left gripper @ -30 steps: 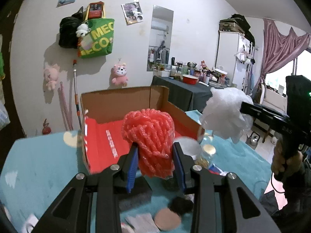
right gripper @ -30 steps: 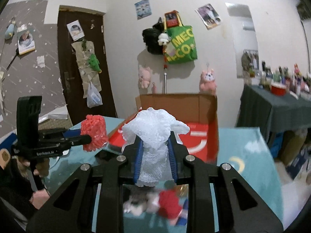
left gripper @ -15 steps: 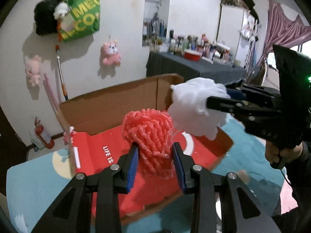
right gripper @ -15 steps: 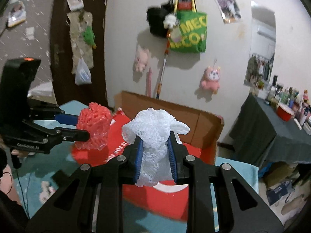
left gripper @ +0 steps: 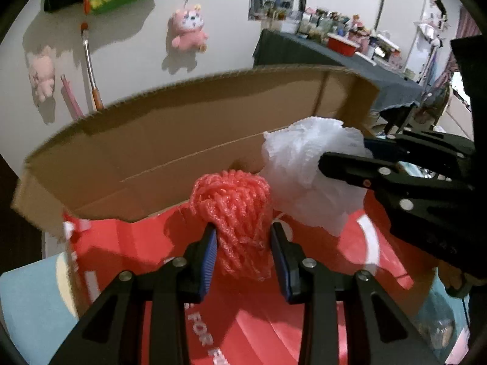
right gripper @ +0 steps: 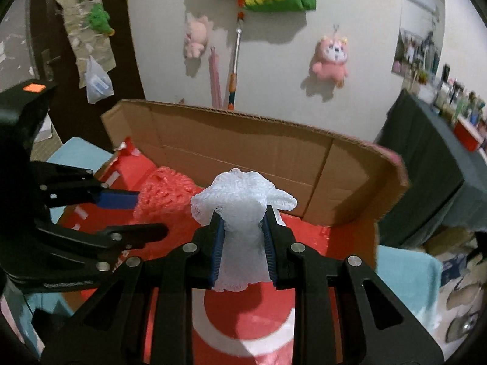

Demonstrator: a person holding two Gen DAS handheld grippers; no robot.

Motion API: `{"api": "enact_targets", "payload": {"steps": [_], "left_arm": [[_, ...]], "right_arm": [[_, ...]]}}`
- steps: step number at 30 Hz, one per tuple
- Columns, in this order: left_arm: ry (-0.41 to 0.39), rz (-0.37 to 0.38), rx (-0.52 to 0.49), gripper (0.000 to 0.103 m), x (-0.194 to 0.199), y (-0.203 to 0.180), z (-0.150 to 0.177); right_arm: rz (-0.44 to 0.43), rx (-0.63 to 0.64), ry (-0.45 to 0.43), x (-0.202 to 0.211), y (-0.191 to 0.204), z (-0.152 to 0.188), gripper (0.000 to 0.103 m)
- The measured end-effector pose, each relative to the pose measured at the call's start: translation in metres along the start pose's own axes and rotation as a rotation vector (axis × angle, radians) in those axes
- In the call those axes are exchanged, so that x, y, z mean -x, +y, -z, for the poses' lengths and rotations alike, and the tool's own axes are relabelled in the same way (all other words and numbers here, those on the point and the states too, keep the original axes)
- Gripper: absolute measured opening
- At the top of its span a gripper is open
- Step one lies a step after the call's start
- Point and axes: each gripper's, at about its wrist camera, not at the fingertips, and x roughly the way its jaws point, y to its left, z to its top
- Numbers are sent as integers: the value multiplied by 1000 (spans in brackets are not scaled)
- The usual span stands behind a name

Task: Organize soft objects
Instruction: 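Carry both items into the red box and open both tools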

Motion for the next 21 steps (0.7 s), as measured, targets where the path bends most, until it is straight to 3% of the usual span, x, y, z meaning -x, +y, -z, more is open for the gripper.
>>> {"api": "enact_targets", "payload": {"steps": [8,16,21], "left_arm": [[13,6,47,42,-28,14,8],[-1,9,60,44,-24,19,10],[-2,-1,43,46,-26,17,2]], "right_arm": [[4,-80,91,-47,-17,2,24],[-6,-138,101,-48,-26,4,30],[8,-133,114,-49,-22,3,41]]}}
